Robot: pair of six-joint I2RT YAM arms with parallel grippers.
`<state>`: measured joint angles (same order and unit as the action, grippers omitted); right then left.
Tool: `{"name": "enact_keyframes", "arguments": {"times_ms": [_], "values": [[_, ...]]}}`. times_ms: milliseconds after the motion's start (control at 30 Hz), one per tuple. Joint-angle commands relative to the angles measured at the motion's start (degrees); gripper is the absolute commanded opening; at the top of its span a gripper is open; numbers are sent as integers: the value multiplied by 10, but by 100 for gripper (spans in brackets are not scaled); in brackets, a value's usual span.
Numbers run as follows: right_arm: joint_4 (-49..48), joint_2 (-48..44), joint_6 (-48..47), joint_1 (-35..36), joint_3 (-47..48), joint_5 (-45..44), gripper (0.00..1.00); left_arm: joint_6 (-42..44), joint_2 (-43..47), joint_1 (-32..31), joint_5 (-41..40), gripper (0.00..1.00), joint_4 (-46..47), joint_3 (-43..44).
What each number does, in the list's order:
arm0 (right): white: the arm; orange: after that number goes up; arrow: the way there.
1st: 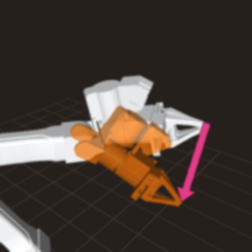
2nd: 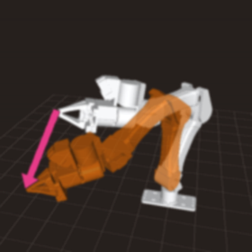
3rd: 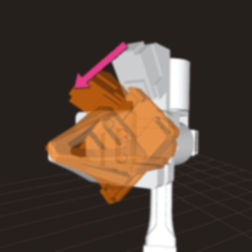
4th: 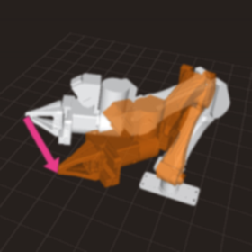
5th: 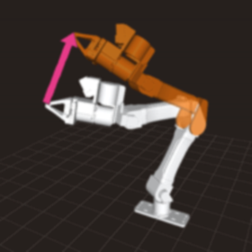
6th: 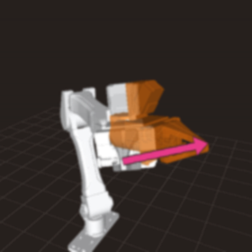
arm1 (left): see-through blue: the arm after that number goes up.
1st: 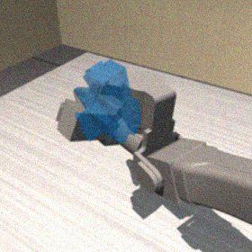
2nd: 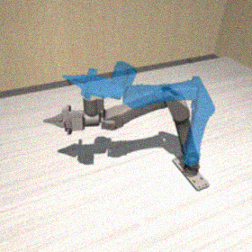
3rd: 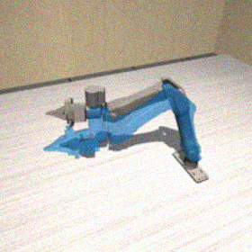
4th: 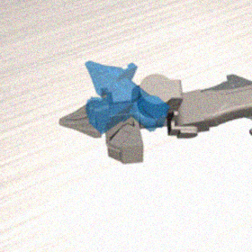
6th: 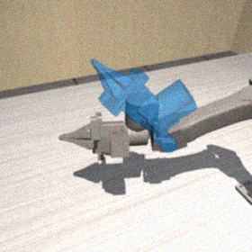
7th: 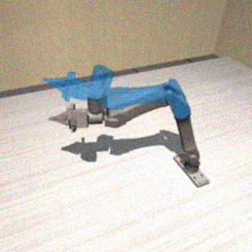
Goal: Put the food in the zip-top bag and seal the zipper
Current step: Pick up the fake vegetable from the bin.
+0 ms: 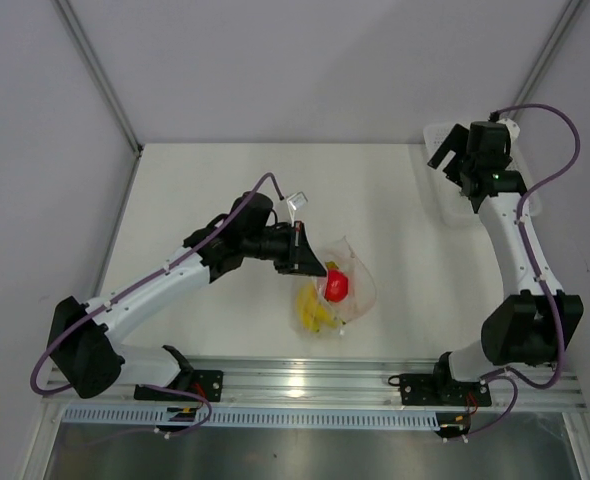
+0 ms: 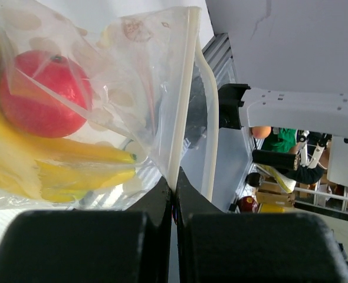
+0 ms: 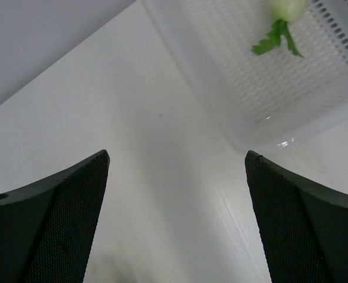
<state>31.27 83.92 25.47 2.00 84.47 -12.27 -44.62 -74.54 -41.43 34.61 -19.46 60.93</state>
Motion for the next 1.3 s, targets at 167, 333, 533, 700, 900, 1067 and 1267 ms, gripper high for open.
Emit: {"name": "enact_keyframes", "arguments": {"times_ms": [167, 333, 533, 700, 900, 1067, 1267], "values": [[-83, 130, 1, -102, 89, -6, 96, 31, 19, 2, 19, 1, 30, -2], [-87, 214, -11, -132, 148, -21, 96, 31, 6, 1, 33, 1, 55, -9], [-102, 305, -28, -141, 218, -22, 96, 28, -17, 1, 59, 0, 87, -21], [-85, 402, -24, -155, 295, -13, 96, 35, -41, 3, 65, 1, 89, -18], [-77, 483, -53, -155, 376, -46, 96, 30, -54, 3, 78, 1, 99, -15], [-79, 538, -70, -160, 409, -65, 96, 31, -61, 3, 82, 1, 97, -14], [-76, 578, -88, -164, 419, -86, 96, 28, -75, 3, 89, 0, 104, -10]]}}
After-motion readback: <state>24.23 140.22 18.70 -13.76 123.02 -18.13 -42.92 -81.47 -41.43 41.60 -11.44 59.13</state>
